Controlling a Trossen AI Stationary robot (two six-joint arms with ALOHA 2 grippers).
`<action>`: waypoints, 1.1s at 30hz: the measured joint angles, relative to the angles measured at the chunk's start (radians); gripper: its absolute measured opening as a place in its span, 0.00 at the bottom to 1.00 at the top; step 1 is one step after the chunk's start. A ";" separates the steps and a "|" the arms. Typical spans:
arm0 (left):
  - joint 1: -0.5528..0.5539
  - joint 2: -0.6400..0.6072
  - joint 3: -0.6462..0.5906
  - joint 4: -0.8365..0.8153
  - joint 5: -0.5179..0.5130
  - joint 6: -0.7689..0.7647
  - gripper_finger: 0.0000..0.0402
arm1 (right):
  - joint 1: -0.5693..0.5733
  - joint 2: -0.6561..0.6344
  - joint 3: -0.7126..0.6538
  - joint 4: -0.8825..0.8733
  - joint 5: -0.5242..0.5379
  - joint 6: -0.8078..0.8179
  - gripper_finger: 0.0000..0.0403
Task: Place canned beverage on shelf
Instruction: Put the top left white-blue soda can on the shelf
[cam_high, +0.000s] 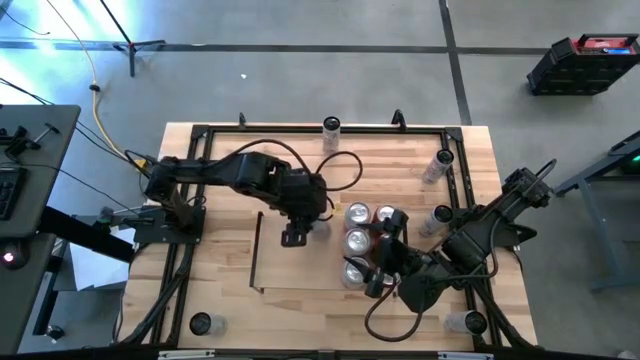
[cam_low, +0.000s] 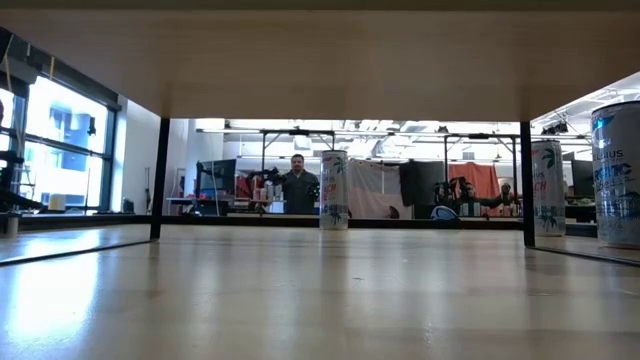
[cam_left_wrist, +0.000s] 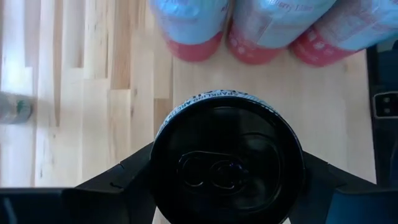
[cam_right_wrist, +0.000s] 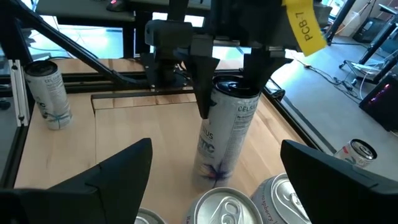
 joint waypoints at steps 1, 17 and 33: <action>0.000 0.000 0.000 0.006 0.001 0.000 0.62 | 0.000 0.000 0.000 0.000 0.000 0.000 0.85; 0.006 0.015 0.000 0.045 0.032 0.013 0.68 | 0.000 0.000 0.000 -0.007 -0.036 -0.022 0.85; 0.007 0.015 -0.001 0.072 0.027 0.037 0.71 | -0.050 -0.048 0.000 -0.007 -0.156 -0.090 0.85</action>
